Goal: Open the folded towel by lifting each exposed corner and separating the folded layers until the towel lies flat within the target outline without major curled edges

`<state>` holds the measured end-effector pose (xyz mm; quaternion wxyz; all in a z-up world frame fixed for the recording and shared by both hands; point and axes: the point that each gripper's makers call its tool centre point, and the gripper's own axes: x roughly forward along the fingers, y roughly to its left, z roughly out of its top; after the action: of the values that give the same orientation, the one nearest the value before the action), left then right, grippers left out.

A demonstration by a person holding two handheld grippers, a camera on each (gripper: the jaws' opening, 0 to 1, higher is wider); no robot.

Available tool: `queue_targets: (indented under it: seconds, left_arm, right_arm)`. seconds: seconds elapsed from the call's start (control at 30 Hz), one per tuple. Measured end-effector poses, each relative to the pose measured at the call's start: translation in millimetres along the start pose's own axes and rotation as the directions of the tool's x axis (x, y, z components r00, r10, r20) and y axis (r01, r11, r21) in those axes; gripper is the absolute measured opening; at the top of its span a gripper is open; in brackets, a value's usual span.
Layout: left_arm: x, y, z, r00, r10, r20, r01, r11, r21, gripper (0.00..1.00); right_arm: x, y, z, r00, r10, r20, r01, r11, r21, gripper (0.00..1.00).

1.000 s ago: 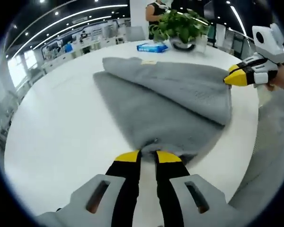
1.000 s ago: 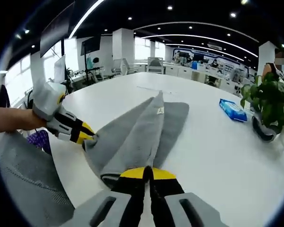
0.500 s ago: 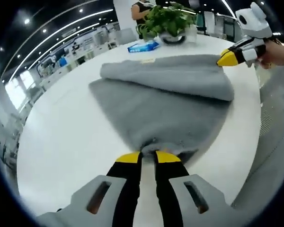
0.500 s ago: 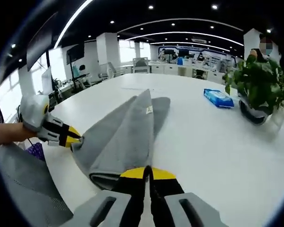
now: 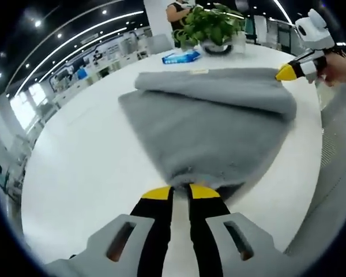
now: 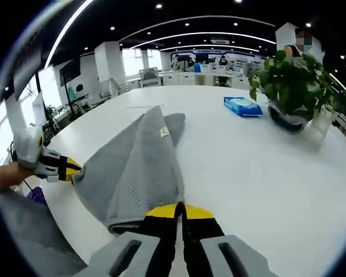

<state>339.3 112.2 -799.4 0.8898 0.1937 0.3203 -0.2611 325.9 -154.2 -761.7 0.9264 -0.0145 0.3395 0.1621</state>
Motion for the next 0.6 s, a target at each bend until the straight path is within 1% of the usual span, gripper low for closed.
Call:
queue_targets:
  seconds: [0.07, 0.23, 0.4, 0.5, 0.57, 0.6]
  left_arm:
    - [-1, 2.1, -1.0, 1.0, 0.008, -0.004, -0.008, 1.0, 0.006, 0.09]
    - [-3, 7.3, -3.9, 0.999, 0.029, -0.014, -0.029, 1.0, -0.006, 0.08]
    - [-5, 12.6, -7.0, 0.998, 0.055, -0.03, -0.055, 0.998, -0.006, 0.08]
    - [-6, 14.1, -9.6, 0.997, 0.058, -0.048, -0.06, 0.998, -0.033, 0.05]
    - [-6, 15.4, -10.7, 0.996, 0.065, -0.063, -0.07, 0.995, -0.077, 0.05]
    - [-7, 15.7, -11.1, 0.995, 0.067, -0.068, -0.072, 0.994, -0.086, 0.05]
  right_arm:
    - [1, -2, -1.7, 1.0, -0.006, -0.009, 0.007, 1.0, 0.018, 0.0]
    - [1, -7, -8.4, 0.999, -0.034, -0.035, 0.035, 0.999, 0.025, 0.0]
    - [1, -11, -15.2, 0.997, -0.044, -0.069, 0.049, 0.996, 0.074, 0.0]
    - [2, -11, -22.9, 0.994, -0.036, -0.101, 0.047, 0.993, 0.108, 0.0]
    - [2, -11, -28.2, 0.993, -0.024, -0.119, 0.041, 0.99, 0.138, 0.0]
    - [3, -12, -29.7, 0.992, -0.021, -0.125, 0.039, 0.988, 0.15, 0.0]
